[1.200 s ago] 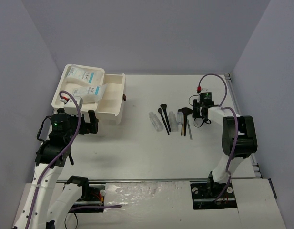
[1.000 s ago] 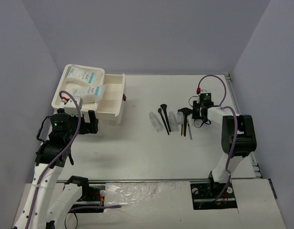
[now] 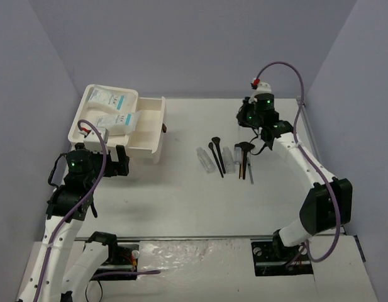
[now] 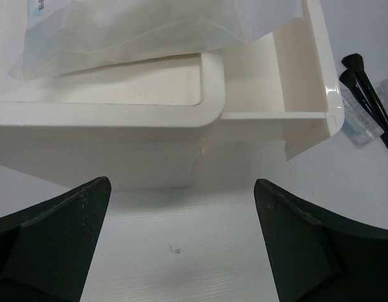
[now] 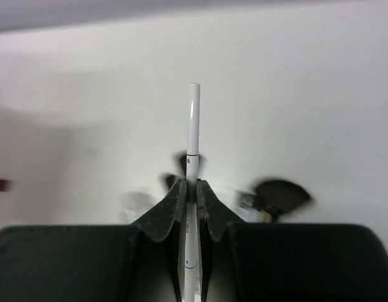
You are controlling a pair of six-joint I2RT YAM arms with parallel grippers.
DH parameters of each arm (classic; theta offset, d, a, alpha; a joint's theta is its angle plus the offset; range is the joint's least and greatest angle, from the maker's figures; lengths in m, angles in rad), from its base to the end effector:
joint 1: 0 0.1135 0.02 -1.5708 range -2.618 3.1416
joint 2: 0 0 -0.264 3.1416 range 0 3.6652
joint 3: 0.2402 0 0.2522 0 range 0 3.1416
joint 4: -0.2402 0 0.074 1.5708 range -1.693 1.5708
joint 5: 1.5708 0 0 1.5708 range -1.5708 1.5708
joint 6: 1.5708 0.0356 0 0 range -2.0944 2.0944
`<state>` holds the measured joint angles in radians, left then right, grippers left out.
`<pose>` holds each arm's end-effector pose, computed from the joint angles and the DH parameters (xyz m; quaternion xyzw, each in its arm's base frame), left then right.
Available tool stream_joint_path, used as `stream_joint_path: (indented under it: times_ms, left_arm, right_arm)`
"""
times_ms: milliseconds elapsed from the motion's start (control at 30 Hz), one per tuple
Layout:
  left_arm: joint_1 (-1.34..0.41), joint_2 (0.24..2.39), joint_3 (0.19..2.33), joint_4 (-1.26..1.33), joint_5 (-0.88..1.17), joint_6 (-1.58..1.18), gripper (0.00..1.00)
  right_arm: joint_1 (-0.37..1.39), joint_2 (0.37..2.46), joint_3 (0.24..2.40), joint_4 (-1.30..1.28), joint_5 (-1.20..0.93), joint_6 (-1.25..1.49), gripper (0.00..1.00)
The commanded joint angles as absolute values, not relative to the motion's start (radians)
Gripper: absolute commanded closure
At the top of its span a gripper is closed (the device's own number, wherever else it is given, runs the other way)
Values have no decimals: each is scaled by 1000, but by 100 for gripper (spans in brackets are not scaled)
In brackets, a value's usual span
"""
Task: Organize the makeup
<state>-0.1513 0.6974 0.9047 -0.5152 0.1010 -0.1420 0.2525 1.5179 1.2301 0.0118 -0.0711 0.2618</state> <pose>0.1470 -0.0260 0.3590 0.0336 0.8060 -0.1265 0.5773 0.3512 0.0932 0.3353 -0.0177 0.7972 0.1807 0.5757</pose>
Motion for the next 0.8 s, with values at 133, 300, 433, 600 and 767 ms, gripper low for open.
stream_joint_path:
  times_ms: [133, 300, 433, 600, 767]
  left_arm:
    - [-152, 675, 924, -437, 86, -127, 3]
    - [-152, 667, 922, -437, 79, -127, 3]
    - [-152, 664, 922, -440, 74, -127, 3]
    - [-152, 660, 920, -440, 71, -126, 3]
    - [-152, 661, 922, -442, 72, -127, 3]
  right_arm:
    - [622, 1642, 1561, 286, -141, 586, 100]
    - [716, 1815, 1705, 422, -141, 700, 100]
    - [763, 1913, 1781, 450, -82, 743, 100]
    - [791, 1986, 1809, 476, -20, 776, 93]
    - [803, 2012, 1844, 430, -3, 711, 58]
